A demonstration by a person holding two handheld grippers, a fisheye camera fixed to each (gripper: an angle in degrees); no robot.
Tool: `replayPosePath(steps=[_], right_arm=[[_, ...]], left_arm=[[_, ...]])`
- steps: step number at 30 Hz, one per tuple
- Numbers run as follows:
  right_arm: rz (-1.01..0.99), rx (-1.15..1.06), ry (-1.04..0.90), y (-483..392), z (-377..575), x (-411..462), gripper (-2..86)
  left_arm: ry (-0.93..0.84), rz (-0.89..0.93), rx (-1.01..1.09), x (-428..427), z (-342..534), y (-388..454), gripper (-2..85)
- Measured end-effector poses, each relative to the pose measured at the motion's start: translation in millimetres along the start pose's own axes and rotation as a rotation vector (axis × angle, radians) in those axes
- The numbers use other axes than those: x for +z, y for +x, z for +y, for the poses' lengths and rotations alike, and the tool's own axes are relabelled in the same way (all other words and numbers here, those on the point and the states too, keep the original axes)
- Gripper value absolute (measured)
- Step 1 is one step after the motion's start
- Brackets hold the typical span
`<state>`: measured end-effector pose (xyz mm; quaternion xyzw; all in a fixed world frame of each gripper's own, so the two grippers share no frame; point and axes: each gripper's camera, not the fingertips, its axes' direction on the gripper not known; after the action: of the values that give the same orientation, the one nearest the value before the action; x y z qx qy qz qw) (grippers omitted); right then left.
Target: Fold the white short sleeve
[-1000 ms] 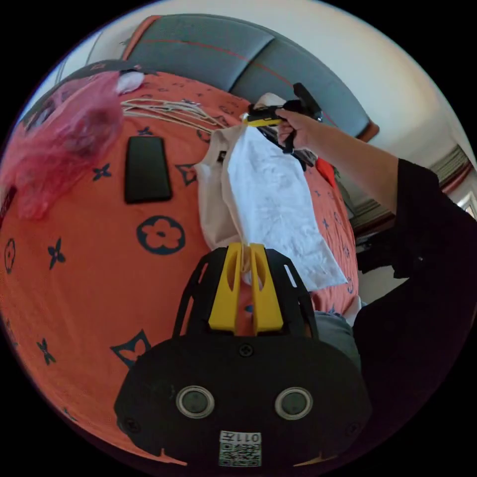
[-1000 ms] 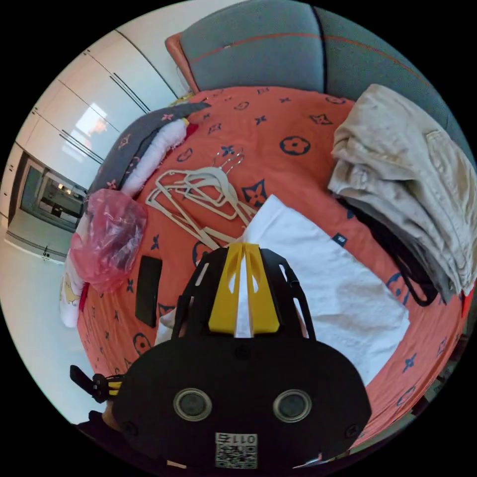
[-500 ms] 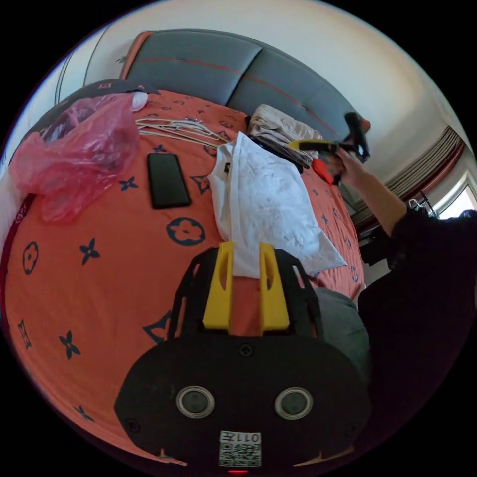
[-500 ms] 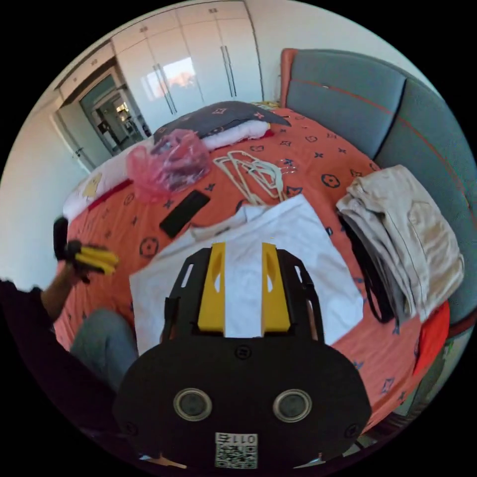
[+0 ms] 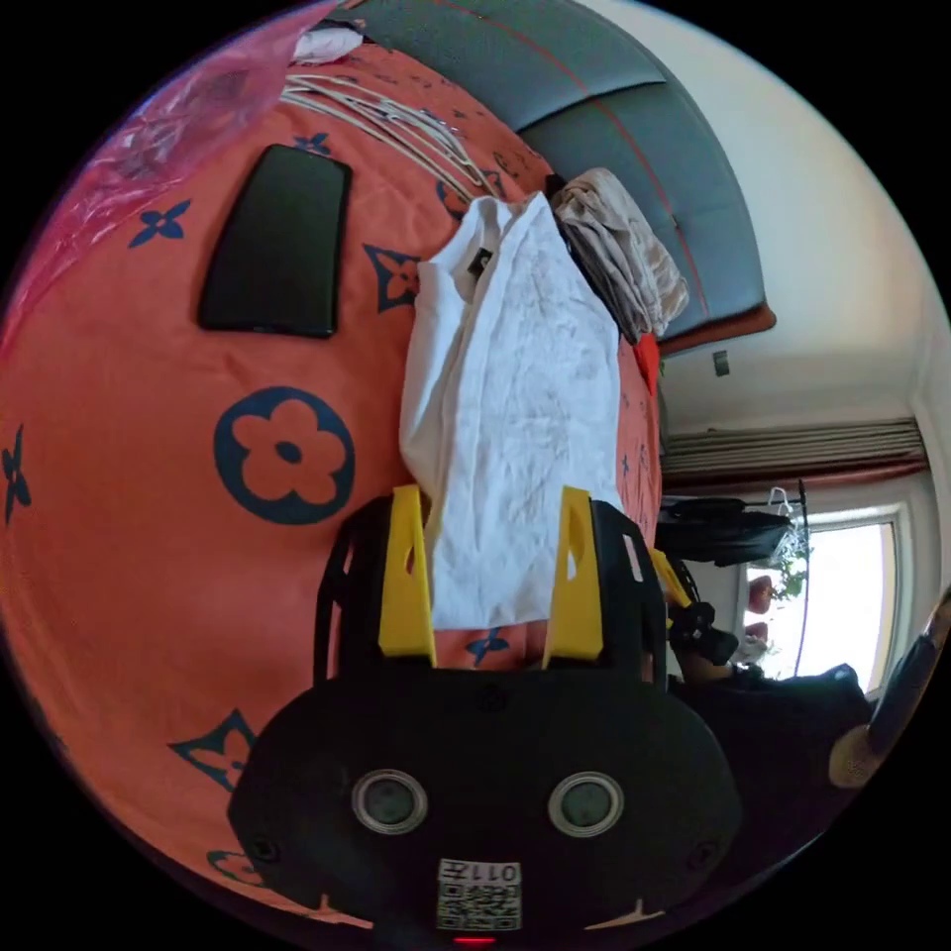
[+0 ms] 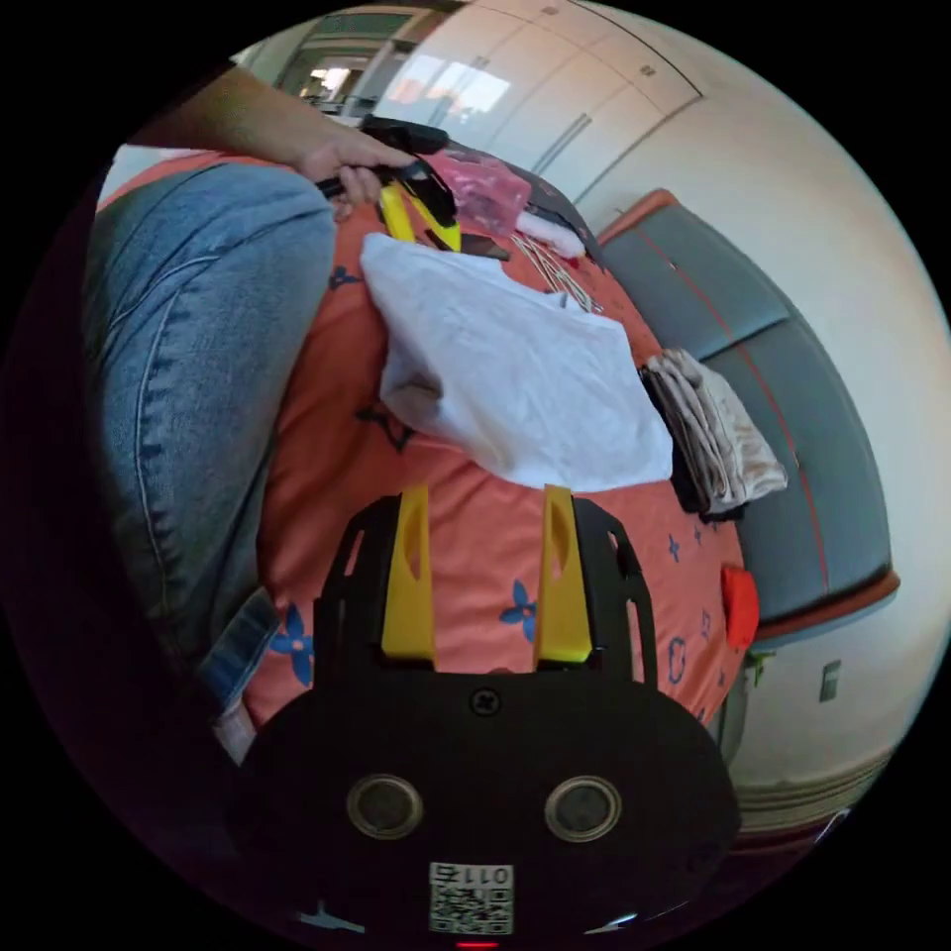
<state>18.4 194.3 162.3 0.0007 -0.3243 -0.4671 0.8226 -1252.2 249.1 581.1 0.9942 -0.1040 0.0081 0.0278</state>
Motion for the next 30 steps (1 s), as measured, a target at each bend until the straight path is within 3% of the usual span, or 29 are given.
replayPosePath(steps=[3,7,11,17,19,22,23,25,26,30], right_arm=[[0.085,-0.146,0.033,-30.0,-7.2,15.1,14.3],[0.107,-0.3,-0.006,-64.0,-6.3,43.9,9.0],[0.102,-0.323,-0.041,-85.9,6.7,56.7,5.3],[-0.025,-0.245,-0.106,-95.3,28.6,44.2,3.7],[-0.179,-0.103,-0.048,-77.3,31.7,19.4,3.0],[-0.232,0.085,0.064,-54.2,29.0,11.7,2.5],[-0.248,0.1,0.056,-52.5,29.1,16.7,2.5],[-0.455,0.02,-0.177,-62.0,38.2,55.3,2.6],[-0.453,0.046,-0.207,-62.8,43.1,60.3,2.7],[-0.486,0.176,-0.104,-33.8,68.2,23.3,4.4]], left_arm=[[-0.009,-0.072,-0.041,-17.2,-16.0,-4.3,9.6],[-0.021,0.035,-0.109,-38.1,-34.3,-19.2,5.7],[-0.053,-0.021,-0.092,-55.9,-54.1,-12.5,4.0],[-0.103,-0.007,-0.105,-79.2,-83.8,-15.6,3.3],[-0.106,0.009,-0.103,-89.5,-92.6,-17.0,3.2],[-0.106,0.003,-0.095,-100.0,-103.6,-16.4,3.0],[-0.107,0.008,-0.1,-102.3,-105.5,-16.9,3.0],[-0.108,0.022,-0.115,-111.7,-113.1,-18.0,2.9],[-0.109,0.023,-0.117,-113.8,-114.9,-17.8,2.9],[-0.121,0.013,-0.099,-128.3,-129.1,-14.2,2.8]])
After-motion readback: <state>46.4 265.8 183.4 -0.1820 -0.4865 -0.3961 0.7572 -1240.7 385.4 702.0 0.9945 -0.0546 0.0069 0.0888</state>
